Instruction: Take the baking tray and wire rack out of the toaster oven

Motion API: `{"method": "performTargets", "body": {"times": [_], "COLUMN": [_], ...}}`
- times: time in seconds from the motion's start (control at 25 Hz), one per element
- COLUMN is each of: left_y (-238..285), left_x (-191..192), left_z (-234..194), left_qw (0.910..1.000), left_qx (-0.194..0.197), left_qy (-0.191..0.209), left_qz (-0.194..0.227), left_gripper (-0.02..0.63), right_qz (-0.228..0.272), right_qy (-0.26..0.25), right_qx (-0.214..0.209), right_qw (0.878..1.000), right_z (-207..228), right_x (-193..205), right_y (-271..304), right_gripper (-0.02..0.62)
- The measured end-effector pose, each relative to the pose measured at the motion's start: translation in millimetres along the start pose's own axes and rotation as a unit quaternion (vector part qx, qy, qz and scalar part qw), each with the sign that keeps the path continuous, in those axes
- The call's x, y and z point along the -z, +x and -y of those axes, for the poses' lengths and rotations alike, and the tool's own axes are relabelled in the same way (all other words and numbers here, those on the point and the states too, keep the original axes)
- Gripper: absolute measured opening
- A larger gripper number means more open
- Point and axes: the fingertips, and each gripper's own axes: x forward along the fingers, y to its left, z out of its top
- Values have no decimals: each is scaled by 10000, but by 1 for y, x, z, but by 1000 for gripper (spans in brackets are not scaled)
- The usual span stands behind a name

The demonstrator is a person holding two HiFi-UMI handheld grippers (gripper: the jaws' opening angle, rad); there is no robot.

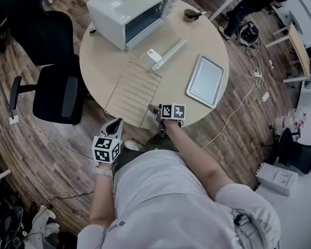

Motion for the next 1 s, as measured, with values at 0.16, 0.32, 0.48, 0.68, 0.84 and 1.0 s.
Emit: {"method": "performTargets", "body": {"times": [0.16, 0.32, 0.48, 0.68, 0.84, 1.0], "left_y": [23, 44, 62, 79, 87, 88], "left_x": [-18, -37, -61, -95, -125, -156], "left_z": [8, 23, 36, 60, 83, 107], "left_qw": [9998, 9992, 9984, 9964, 9935, 9900], "left_qx": [152, 289, 397, 575, 730, 871], "left_qy": [137, 265, 391, 592, 814, 980], "left_qz": [-25, -12, 69, 176, 316, 515], "left_gripper": [-3, -3, -3, -3, -3, -3], "right_qz": [373, 731, 1173, 1860, 2262, 2644], "right_qy": [-37, -169, -288, -507, -863, -1318], "right_qx": [-183, -344, -547, -817, -799, -734], "right_qw": [9991, 9966, 9912, 9778, 9670, 9526], "right_z": [7, 13, 15, 7, 4, -5], "right_x": [-25, -51, -77, -112, -130, -141], "right_y": [-23, -52, -86, -141, -182, -223], "right_gripper": [282, 261, 200, 118, 94, 77]}}
